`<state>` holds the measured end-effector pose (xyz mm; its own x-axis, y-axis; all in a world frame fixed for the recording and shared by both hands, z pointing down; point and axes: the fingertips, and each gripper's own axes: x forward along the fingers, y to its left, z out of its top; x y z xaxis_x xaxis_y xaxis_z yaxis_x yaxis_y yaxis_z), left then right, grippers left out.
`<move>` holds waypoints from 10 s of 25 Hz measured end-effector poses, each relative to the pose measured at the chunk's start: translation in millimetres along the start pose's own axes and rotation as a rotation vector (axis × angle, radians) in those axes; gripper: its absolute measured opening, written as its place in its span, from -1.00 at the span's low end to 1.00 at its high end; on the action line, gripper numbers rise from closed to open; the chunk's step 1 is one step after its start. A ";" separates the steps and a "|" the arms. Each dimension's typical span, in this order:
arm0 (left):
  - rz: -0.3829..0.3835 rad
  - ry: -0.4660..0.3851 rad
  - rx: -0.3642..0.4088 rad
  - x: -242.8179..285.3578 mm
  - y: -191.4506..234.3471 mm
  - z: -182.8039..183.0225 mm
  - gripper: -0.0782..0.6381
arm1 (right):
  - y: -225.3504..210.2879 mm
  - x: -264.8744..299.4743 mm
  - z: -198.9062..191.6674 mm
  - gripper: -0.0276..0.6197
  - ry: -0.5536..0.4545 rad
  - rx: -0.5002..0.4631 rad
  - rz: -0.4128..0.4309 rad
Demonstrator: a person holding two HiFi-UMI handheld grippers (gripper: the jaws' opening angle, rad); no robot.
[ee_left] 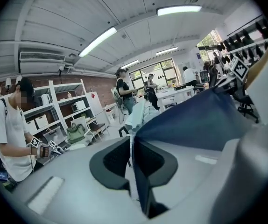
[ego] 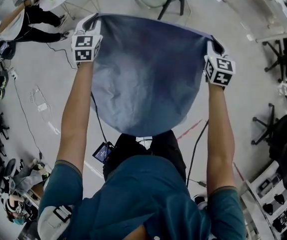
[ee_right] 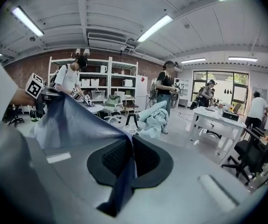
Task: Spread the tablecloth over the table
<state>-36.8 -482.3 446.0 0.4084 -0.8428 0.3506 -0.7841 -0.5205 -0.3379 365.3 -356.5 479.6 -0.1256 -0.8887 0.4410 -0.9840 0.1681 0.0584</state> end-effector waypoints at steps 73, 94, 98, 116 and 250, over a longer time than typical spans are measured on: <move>-0.237 0.446 -0.261 -24.4 -80.8 -247.2 -0.45 | 188.0 -72.1 -281.8 -0.84 0.452 -0.121 0.141; -0.047 0.703 0.460 -45.4 118.1 -245.2 -0.77 | 189.6 -53.3 -268.8 -0.86 0.472 -0.181 0.167; -0.003 0.746 0.608 -44.3 129.3 -256.2 -0.61 | 197.4 -47.4 -263.8 -0.86 0.474 -0.189 0.158; -0.407 0.524 -0.043 -201.8 -257.2 -284.7 -0.68 | 169.2 -69.1 -274.0 -0.86 0.495 -0.229 0.130; -0.400 0.064 0.243 -350.5 -117.0 -198.3 -0.78 | 433.3 -255.2 -182.4 -0.88 0.360 -0.094 0.294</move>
<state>-180.9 -98.8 535.9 0.6205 -0.5634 0.5455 -0.4358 -0.8260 -0.3575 -6.0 20.9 555.7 -0.3286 -0.5960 0.7326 -0.8957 0.4427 -0.0416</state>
